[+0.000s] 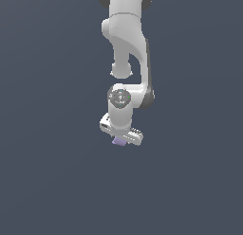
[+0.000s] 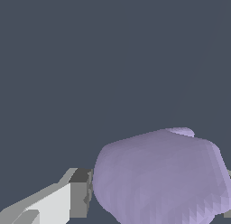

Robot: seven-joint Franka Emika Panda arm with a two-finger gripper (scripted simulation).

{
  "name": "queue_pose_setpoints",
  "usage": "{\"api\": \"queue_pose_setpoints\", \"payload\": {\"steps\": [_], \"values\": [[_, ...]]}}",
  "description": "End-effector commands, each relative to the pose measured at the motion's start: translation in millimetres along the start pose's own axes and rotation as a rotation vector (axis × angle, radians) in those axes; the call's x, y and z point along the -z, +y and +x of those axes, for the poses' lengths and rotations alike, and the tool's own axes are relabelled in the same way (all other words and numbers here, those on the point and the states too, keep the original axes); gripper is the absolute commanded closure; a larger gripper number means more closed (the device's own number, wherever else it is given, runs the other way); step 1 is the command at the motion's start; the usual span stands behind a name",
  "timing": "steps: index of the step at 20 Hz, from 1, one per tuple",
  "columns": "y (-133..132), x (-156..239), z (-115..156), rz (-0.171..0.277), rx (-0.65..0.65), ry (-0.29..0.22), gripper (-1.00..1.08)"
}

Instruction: Pick up the object and move it to a goal position.

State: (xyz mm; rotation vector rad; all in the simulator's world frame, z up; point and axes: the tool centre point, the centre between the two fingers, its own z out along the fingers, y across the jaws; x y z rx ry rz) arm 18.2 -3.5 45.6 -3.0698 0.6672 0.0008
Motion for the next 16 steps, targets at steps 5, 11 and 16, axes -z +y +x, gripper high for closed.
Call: {"api": "queue_pose_setpoints", "payload": {"steps": [5,11,16], "values": [[-9.4,28.5,16.1,0.000,0.000,0.001,1.08],[-22.5,67.3,38.3,-0.001,0.000,0.001,1.08],[-34.6,102.5,59.1,-0.001,0.000,0.001,1.08]]}}
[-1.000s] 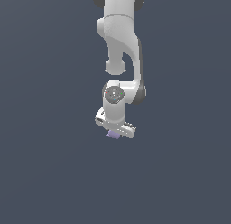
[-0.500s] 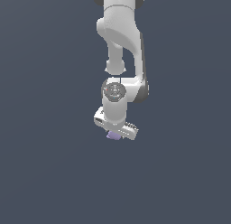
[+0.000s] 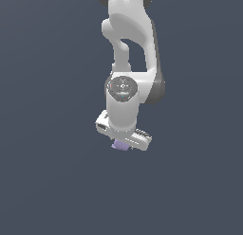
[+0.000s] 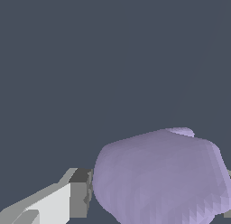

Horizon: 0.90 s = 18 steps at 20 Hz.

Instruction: Pick up the object and move it to a goal position.

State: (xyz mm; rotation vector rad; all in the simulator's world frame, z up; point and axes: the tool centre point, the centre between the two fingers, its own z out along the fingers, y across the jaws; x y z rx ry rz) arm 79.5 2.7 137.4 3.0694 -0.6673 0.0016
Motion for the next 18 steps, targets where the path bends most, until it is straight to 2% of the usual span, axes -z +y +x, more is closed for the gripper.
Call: {"api": "queue_pose_setpoints", "payload": {"steps": [1,9,18], "values": [[-5.7,17.0,9.9,0.000,0.000,0.000,1.08],[-20.6,57.7,35.3,0.000,0.000,0.000,1.08],[-28.6,77.8,49.3,0.000,0.000,-0.001,1.08]]}}
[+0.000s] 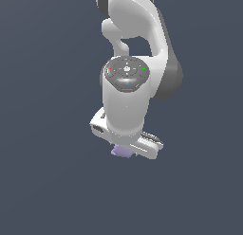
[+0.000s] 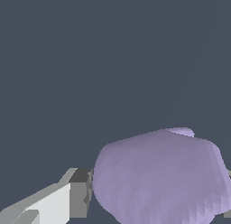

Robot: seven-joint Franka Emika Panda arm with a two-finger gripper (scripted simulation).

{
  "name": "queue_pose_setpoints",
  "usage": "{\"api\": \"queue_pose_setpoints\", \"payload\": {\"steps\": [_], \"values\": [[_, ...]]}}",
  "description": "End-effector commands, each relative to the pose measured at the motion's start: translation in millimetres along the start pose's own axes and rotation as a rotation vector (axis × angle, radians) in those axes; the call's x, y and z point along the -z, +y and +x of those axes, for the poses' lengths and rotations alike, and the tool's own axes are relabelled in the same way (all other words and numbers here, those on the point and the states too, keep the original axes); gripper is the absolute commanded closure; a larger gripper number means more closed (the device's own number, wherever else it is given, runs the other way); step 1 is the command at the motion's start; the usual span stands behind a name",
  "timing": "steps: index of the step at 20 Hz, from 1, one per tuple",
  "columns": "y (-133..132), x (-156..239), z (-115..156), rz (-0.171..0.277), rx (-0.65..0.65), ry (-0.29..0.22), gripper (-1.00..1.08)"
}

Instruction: Pick up the object and move it to a goal position.

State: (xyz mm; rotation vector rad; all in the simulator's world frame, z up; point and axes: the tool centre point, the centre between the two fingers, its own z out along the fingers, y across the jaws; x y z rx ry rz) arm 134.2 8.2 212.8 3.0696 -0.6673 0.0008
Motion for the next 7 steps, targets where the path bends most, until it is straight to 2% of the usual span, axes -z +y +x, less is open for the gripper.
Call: {"api": "queue_pose_setpoints", "payload": {"steps": [1,7], "values": [[-1.4,3.4,2.5,0.000,0.000,-0.001,1.08],[-2.5,5.6,4.6,0.000,0.000,-0.001,1.08]]}}
